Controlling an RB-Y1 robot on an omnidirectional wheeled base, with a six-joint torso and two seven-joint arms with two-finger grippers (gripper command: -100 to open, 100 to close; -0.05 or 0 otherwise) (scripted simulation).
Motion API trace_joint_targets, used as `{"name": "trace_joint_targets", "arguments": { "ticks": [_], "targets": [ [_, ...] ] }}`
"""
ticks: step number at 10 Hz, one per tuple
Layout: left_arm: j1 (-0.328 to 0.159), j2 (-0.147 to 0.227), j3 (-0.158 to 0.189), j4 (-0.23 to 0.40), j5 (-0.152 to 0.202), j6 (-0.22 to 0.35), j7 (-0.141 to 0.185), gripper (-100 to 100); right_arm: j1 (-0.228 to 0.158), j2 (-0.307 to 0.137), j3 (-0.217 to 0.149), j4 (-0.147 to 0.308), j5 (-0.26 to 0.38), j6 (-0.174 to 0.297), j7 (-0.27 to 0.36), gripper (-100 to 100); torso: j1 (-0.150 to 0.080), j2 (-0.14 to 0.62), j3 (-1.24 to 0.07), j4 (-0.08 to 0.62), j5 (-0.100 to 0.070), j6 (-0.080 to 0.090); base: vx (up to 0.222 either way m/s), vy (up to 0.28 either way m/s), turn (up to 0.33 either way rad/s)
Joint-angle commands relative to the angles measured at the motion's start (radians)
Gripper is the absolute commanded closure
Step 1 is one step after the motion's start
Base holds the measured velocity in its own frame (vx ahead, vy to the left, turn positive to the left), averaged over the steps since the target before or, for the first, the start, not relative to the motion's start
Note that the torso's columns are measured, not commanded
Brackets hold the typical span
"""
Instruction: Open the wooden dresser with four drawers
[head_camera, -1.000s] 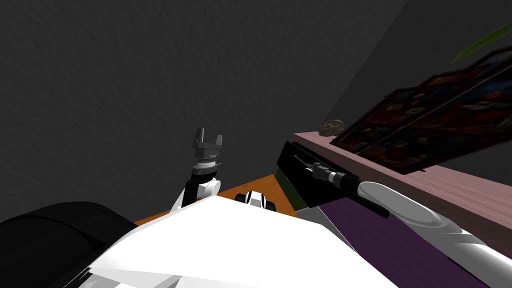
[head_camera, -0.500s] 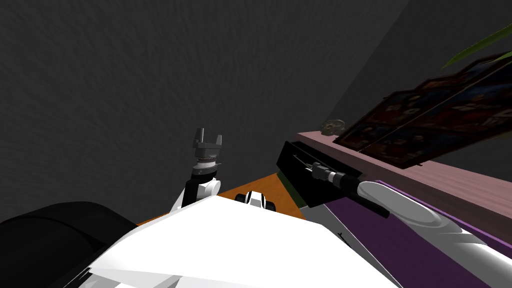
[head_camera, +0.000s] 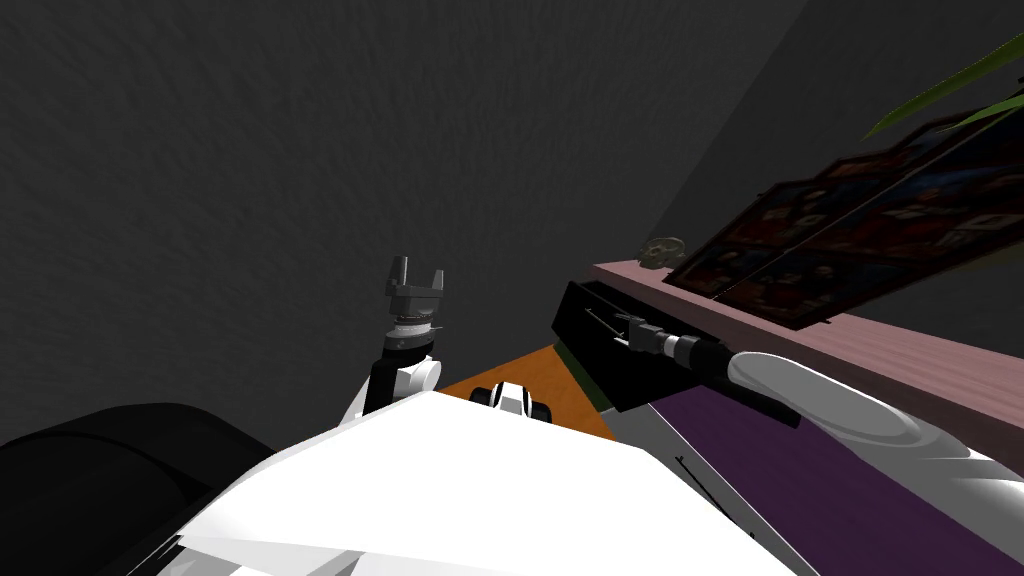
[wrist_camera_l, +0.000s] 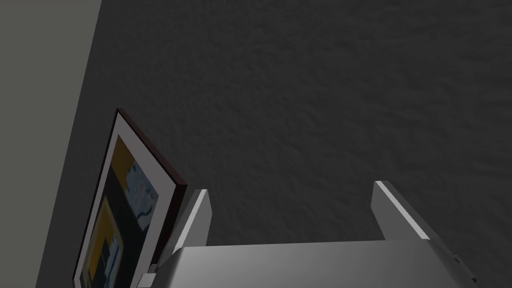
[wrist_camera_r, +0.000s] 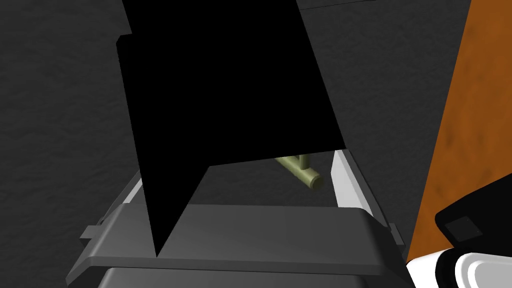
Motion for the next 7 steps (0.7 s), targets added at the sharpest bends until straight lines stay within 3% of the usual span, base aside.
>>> {"name": "trace_joint_targets", "arguments": {
  "ticks": [1,2,7],
  "targets": [
    [0.000,0.000,0.000,0.000,0.000,0.000,0.000,0,0.012,-0.026,-0.020,-0.019,-0.008,-0.006,-0.018,-100,0.001,0.001,0.001,0.000,0.000,0.000,0.001,0.015,-0.015],
    [0.000,0.000,0.000,0.000,0.000,0.000,0.000,0,0.014,-0.029,-0.021,-0.022,-0.008,-0.007,-0.022,0,-0.001,0.001,0.000,0.001,0.000,0.000,-0.002,0.006,0.000],
    [0.000,0.000,0.000,0.000,0.000,0.000,0.000,0,0.015,-0.029,-0.020,-0.022,-0.007,-0.008,-0.020,0,0.000,0.000,0.000,0.000,0.000,0.000,0.000,0.000,0.000]
  ]
}}
